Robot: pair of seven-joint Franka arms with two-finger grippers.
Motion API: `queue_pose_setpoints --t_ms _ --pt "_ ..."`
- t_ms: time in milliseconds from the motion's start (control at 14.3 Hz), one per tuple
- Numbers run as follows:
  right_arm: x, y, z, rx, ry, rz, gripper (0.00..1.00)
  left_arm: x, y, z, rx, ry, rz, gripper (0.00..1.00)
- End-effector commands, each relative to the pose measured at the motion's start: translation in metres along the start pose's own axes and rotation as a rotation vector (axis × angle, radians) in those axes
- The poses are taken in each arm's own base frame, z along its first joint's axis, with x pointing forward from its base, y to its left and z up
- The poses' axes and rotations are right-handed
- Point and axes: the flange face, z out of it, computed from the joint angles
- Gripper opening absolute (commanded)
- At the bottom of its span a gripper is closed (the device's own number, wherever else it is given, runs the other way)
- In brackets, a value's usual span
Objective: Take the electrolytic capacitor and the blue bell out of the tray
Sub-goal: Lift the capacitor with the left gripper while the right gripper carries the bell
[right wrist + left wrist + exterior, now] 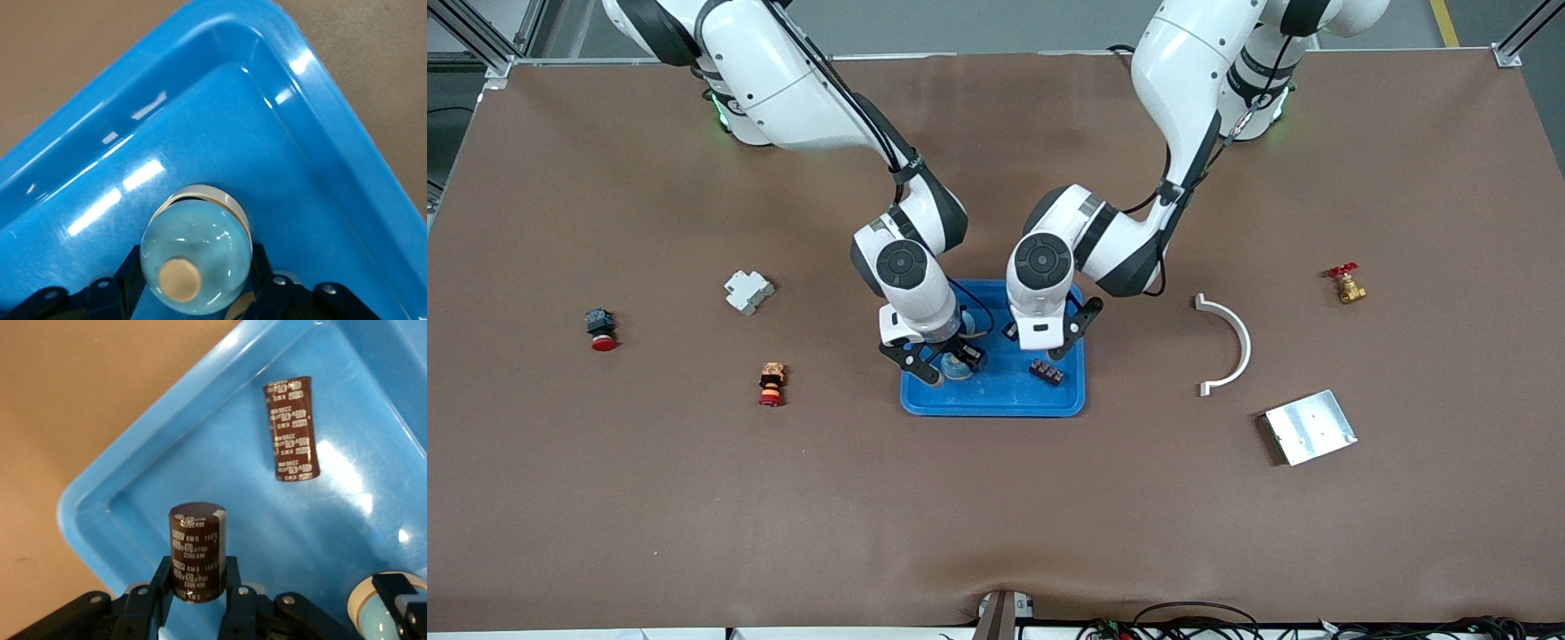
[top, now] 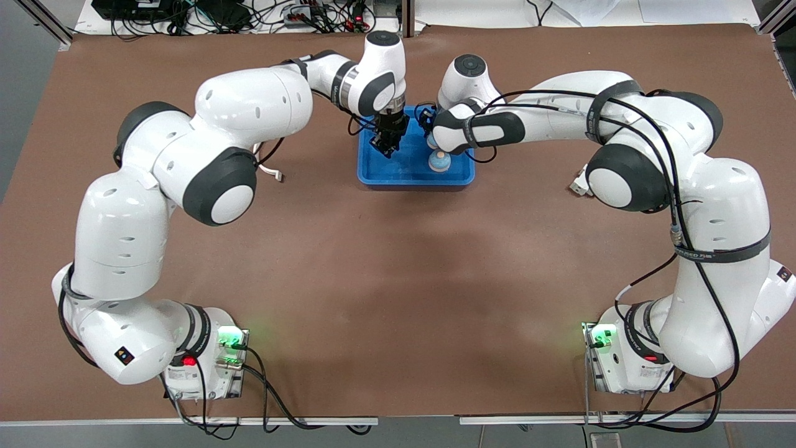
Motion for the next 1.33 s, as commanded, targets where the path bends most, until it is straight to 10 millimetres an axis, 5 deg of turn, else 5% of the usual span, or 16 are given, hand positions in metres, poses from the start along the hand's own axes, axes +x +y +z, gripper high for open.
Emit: queue_pose_setpoints --t_ms 0,280,769,1049,1259 --pt "0.000 -0.005 0.005 0.001 0.019 0.009 0.46 0.007 -0.012 -0.024 0.048 0.016 0.054 0.00" --pt "-0.001 -0.011 0.000 0.014 0.020 0.007 0.00 0.035 -0.028 -0.047 0.121 -0.013 0.264 0.00" --pt "0.027 -0.014 -0.025 0.034 0.038 0.028 0.00 0.098 -0.070 -0.093 0.142 -0.050 0.485 0.00" --pt "0.045 -0.008 -0.037 0.007 0.046 0.017 0.00 0.146 -0.123 -0.111 0.155 -0.056 0.588 0.00" --pt "0.077 0.006 -0.070 -0.060 0.020 -0.039 0.00 0.185 -0.161 -0.117 0.123 -0.061 0.653 0.01"
